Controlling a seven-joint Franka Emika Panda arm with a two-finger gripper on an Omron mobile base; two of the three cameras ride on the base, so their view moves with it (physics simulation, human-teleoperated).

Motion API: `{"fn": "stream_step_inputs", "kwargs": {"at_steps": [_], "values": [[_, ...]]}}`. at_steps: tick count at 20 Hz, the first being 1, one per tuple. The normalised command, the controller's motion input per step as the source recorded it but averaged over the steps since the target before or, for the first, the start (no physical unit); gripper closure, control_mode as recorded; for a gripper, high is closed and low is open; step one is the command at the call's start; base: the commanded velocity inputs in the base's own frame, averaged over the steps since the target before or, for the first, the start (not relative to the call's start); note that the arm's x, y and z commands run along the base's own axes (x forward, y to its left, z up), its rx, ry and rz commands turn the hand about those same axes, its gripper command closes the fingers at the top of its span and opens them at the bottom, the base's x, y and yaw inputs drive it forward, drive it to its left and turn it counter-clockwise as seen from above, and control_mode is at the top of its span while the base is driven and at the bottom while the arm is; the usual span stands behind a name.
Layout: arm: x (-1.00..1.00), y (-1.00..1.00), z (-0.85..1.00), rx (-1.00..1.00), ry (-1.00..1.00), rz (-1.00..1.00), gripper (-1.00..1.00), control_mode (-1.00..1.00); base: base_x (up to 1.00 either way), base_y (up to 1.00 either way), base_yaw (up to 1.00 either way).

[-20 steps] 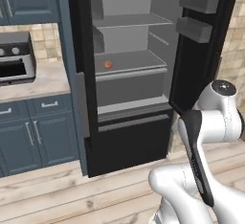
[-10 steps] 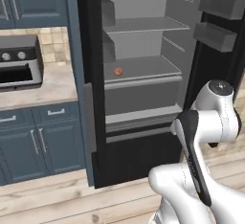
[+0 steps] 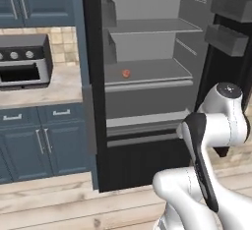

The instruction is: Retrieve the banana and peach from the fridge and place them into the bowl on the dining table.

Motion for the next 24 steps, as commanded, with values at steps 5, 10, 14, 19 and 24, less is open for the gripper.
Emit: {"fn": "stream_step_inputs", "kwargs": {"at_steps": [5,10,14,19,24], "values": [[0.00,0.00,0.00,0.00,0.00,0.00,-1.00,1.00,0.40,-0.21,0.20],[0.00,0.00,0.00,0.00,0.00,0.00,-1.00,1.00,0.32,-0.29,0.20],[0.00,0.00,0.00,0.00,0.00,0.00,-1.00,1.00,0.22,-0.37,0.20],[0.00,0.00,0.00,0.00,0.00,0.00,-1.00,1.00,0.24,-0.37,0.20],[0.00,0.00,0.00,0.00,0.00,0.00,-1.00,1.00,0.35,-0.43,0.15]]}}
